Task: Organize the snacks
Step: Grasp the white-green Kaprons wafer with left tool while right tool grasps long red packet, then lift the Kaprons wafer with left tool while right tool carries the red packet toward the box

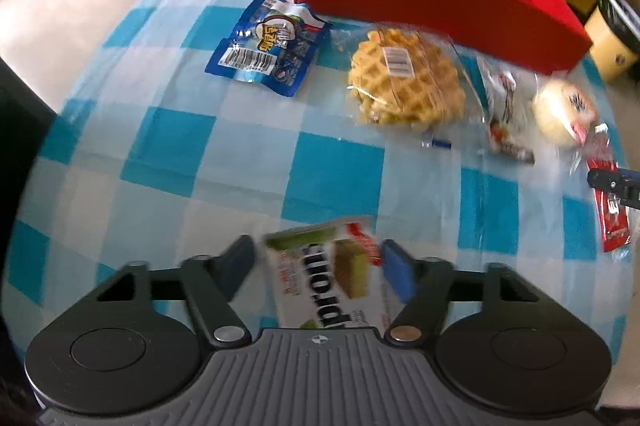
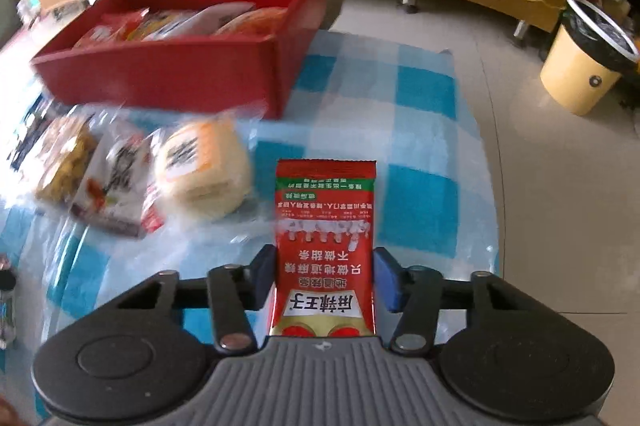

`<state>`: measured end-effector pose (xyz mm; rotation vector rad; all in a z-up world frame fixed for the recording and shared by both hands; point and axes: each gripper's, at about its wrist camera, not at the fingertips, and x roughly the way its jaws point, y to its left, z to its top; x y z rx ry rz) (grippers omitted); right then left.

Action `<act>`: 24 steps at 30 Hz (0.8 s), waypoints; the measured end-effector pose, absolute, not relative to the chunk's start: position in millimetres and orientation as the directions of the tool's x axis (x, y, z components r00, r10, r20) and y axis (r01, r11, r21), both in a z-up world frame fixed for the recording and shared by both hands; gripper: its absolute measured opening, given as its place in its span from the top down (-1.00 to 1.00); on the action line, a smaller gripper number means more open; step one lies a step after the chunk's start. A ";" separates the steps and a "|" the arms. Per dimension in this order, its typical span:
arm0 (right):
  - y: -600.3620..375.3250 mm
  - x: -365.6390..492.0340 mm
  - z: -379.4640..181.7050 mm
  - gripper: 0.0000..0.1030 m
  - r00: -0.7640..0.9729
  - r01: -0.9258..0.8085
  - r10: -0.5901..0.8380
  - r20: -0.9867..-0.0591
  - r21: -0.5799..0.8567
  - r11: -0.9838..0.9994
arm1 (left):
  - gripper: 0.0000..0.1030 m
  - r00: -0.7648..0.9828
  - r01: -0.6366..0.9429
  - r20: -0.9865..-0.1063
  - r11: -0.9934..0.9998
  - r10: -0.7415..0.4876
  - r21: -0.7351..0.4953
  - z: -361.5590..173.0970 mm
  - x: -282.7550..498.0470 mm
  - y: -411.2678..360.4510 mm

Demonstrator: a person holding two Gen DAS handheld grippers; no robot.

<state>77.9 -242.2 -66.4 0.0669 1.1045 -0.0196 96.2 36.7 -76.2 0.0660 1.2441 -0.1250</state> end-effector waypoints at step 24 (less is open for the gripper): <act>-166.6 24.5 -71.2 -0.61 0.382 -0.171 0.116 -0.917 0.053 0.984 | -0.91 0.276 0.168 -0.960 0.986 -0.043 0.005 -89.6 56.0 31.1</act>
